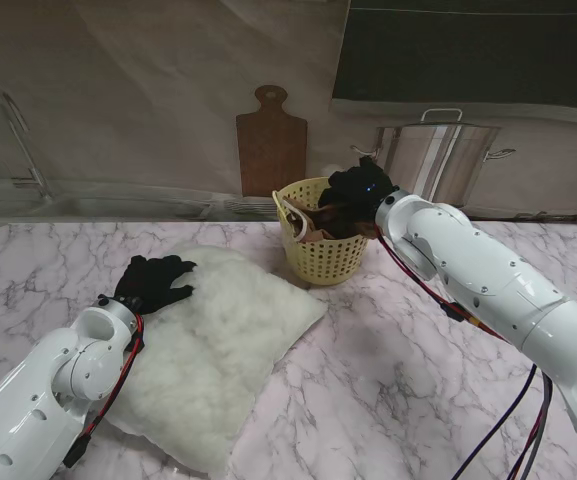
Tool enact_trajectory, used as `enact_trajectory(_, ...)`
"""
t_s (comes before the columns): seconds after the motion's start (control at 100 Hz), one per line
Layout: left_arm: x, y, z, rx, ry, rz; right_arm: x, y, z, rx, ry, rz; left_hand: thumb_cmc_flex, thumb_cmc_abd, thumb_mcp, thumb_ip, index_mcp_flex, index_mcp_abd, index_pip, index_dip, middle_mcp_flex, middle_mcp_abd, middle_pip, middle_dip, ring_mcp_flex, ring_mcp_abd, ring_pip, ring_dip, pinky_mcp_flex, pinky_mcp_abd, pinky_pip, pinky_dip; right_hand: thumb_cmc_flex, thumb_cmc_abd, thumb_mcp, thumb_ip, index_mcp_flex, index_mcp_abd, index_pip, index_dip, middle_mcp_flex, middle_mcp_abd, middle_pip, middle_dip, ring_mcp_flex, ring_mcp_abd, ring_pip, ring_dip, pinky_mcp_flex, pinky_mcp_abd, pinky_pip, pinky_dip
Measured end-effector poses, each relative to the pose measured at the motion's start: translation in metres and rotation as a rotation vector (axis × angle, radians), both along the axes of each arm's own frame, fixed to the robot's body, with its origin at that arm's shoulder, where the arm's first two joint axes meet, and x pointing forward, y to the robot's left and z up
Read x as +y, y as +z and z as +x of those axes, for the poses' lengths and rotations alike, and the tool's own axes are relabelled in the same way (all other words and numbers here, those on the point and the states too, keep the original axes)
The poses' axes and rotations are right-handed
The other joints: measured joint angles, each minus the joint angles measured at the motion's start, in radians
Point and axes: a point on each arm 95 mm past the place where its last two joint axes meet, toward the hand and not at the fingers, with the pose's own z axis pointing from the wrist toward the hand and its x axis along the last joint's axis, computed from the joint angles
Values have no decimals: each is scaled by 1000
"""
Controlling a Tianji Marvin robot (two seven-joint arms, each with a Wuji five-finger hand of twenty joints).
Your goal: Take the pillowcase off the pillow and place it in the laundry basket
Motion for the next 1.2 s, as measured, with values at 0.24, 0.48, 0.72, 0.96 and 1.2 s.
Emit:
enact_trajectory(0.24, 0, 0, 0, -3, -1, -1, -6, 6, -1, -5, -9, -11, 0, 0, 0, 0, 0, 1, 0, 0, 0, 0, 0, 0, 0, 0, 0, 0, 0, 0, 0, 0, -388, 50, -394, 0, -113, 239, -143, -16, -124, 134, -32, -33, -122, 56, -92, -84, -114, 72, -141, -84)
enact_trajectory(0.48, 0, 0, 0, -8, 0, -4, 1, 13, -3, -29, 15, 44, 0, 0, 0, 0, 0, 2, 0, 0, -3, 0, 0, 0, -4, 0, 0, 0, 0, 0, 0, 0, -436, 174, -533, 11, -174, 314, -263, 23, -151, 147, -40, -39, -143, 63, -120, -108, -132, 74, -187, -158)
enact_trajectory(0.72, 0, 0, 0, -11, 2, -8, 10, 21, -8, 3, 54, 156, 0, 0, 0, 0, -12, 4, -2, 0, -24, 1, -6, -2, -8, 0, 0, 0, 0, 0, 0, 0, -448, 300, -628, 22, -256, 449, -484, -54, -186, 159, -64, -51, -128, 65, -122, -109, -126, 84, -187, -169)
enact_trajectory(0.96, 0, 0, 1, -12, 0, -9, 26, 35, -27, 84, 110, 164, 0, 0, 0, 0, -22, 5, -4, 0, -41, 1, -18, -22, -10, 0, -8, 0, 0, 0, 0, 0, -513, 93, -454, 27, -256, 450, -495, -73, -184, 184, -152, -86, -128, 100, -137, -155, -120, 107, -227, -204)
enact_trajectory(1.2, 0, 2, 2, -17, -1, -13, 27, 44, -35, 147, 162, 167, 0, 0, 0, 0, -36, 5, -10, 0, -47, 2, -25, -35, -13, 0, -9, 0, 0, 0, 0, 0, -660, -76, -271, -12, -256, 449, -495, -9, -185, 183, -162, -95, -129, 100, -150, -172, -116, 108, -260, -231)
